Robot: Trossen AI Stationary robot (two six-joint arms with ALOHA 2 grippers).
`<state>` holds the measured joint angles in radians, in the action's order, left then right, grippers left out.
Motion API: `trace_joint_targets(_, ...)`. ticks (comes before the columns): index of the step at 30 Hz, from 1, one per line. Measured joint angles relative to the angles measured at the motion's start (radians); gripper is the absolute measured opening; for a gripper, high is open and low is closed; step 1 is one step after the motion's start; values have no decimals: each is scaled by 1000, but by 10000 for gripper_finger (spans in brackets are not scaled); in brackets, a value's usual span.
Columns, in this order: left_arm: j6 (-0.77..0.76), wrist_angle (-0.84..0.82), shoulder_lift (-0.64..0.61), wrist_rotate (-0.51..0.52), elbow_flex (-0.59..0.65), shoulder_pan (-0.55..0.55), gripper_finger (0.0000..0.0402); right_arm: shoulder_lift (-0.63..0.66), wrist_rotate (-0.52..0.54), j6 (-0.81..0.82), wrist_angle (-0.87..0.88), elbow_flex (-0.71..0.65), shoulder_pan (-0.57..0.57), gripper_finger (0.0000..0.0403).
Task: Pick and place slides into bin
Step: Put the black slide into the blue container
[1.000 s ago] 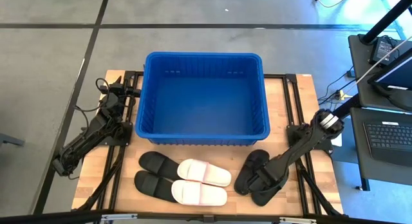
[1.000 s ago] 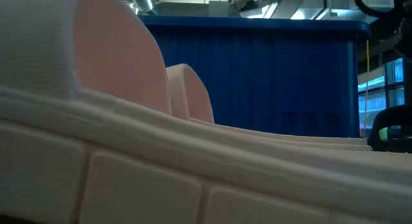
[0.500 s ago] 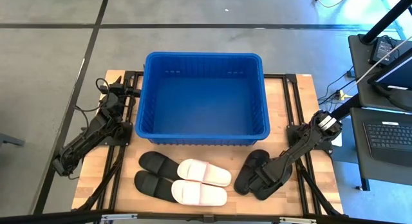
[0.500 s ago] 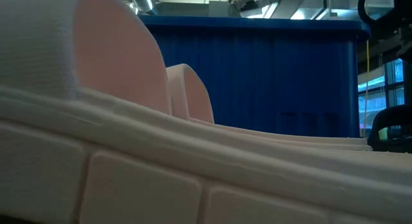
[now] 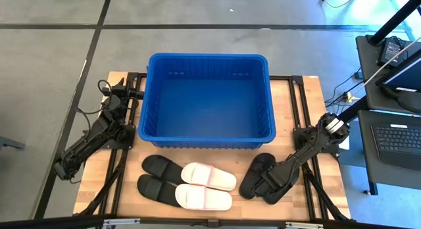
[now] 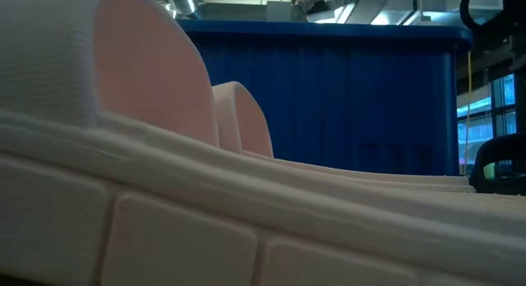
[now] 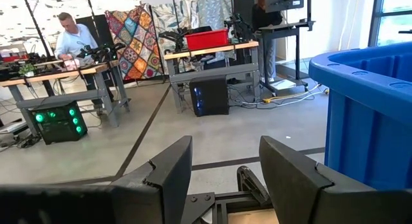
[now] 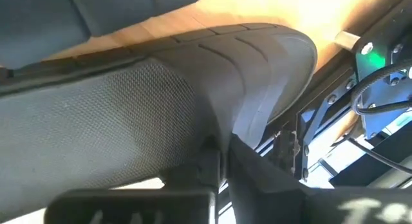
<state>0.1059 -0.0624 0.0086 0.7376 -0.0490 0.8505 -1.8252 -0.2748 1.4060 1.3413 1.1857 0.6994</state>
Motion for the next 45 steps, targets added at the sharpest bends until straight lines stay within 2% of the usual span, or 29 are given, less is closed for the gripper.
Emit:
trace_joint_targets(5, 0, 0, 0, 0, 0, 0, 176, 9, -6, -32, 41, 38, 0, 16)
trace_joint_targets(11, -1, 0, 0, 0, 0, 0, 176, 65, -14, -53, 240, 176, 0, 13)
trace_joint_targets(17, -1, 0, 0, 0, 0, 0, 176, 176, 12, -46, 232, 282, 5, 12)
trace_joint_targets(23, -1, 0, 0, 0, 0, 0, 176, 257, 244, 3, 232, 376, -3, 12)
trace_joint_targets(29, -5, 0, 0, 0, 0, 0, 176, 334, 551, -52, 233, 481, -39, 12)
trace_joint_targets(34, -26, 0, 0, 0, 0, 0, 176, 383, 751, -280, 220, 582, -94, 12)
trace_joint_targets(36, -26, 0, 0, -2, 0, 0, 176, 398, 924, -388, 229, 626, -135, 12)
trace_joint_targets(39, -26, 0, 0, -2, 0, 0, 176, 400, 1110, -549, 234, 692, -208, 12)
trace_joint_targets(45, -26, 0, 0, -2, 0, 0, 176, 399, 1174, -887, 155, 776, -417, 12)
